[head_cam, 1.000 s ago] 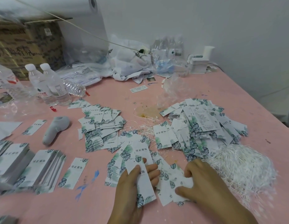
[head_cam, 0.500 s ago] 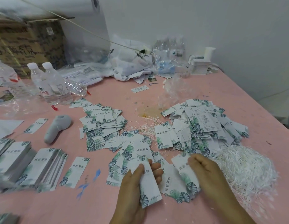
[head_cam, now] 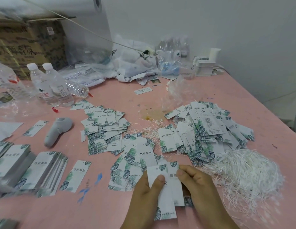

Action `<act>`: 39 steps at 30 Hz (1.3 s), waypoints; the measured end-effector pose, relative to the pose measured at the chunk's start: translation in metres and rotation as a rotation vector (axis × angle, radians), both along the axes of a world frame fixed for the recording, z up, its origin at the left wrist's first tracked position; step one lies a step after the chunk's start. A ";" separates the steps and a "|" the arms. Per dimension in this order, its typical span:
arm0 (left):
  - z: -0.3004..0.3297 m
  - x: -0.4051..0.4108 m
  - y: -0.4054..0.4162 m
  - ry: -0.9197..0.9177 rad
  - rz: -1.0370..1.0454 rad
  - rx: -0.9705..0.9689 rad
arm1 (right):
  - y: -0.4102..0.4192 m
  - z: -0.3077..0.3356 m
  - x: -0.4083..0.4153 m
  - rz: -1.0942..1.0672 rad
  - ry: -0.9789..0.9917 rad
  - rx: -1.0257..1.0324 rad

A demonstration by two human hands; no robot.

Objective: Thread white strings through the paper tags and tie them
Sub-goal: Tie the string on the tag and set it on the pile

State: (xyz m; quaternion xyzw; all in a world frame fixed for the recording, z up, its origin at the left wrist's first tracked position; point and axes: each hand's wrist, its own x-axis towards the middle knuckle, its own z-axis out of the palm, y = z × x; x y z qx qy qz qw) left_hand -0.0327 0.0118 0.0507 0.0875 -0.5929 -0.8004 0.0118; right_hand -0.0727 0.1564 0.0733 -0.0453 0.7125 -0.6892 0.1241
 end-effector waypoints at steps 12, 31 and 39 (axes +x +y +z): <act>0.000 -0.001 -0.001 -0.012 -0.065 0.212 | 0.007 0.002 -0.003 0.226 -0.001 0.047; -0.002 -0.008 -0.002 -0.098 0.003 0.522 | 0.069 0.008 -0.033 -0.174 0.319 1.279; 0.000 -0.007 -0.004 -0.122 -0.076 0.490 | 0.065 0.010 -0.030 -0.243 0.471 0.929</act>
